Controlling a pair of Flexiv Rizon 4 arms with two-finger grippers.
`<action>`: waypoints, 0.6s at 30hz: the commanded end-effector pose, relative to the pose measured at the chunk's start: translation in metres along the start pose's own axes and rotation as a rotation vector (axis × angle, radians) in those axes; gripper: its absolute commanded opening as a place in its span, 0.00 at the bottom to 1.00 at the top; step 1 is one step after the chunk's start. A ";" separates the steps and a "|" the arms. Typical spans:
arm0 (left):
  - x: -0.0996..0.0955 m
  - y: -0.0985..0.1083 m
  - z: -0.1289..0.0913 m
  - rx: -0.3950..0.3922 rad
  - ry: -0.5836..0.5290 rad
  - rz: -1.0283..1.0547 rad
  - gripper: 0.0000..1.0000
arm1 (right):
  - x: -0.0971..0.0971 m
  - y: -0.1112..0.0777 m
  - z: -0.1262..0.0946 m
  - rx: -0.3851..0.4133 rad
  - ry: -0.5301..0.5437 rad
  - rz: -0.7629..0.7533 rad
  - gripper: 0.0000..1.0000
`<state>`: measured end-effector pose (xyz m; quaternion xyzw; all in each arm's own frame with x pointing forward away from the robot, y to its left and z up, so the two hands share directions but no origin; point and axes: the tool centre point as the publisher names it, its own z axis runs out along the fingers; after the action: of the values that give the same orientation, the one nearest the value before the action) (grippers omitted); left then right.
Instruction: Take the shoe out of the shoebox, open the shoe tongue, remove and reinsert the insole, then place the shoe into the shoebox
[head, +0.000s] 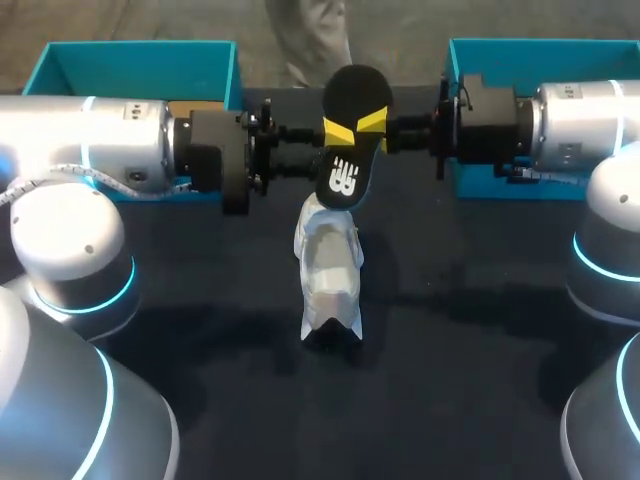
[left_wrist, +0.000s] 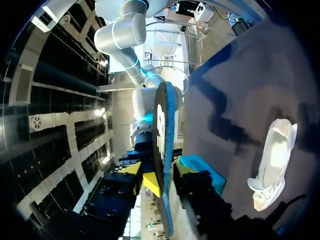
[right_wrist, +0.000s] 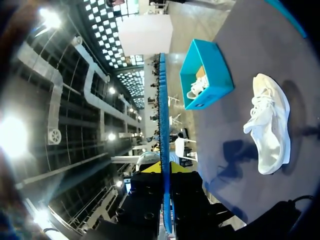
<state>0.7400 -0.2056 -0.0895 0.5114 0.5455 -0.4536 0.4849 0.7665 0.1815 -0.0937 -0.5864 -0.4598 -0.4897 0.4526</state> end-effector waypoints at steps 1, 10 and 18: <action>-0.005 -0.001 -0.017 -0.001 0.054 -0.001 1.00 | -0.003 0.002 0.002 -0.010 -0.022 -0.003 0.00; -0.008 0.012 -0.051 -0.002 0.230 0.008 1.00 | -0.013 0.006 0.004 -0.008 -0.059 -0.006 0.00; -0.015 0.023 -0.064 0.035 0.439 0.001 1.00 | -0.023 0.006 0.012 -0.002 -0.089 -0.022 0.00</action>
<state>0.7519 -0.1486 -0.0787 0.5708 0.6018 -0.3822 0.4073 0.7692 0.1837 -0.1170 -0.5995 -0.4840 -0.4712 0.4293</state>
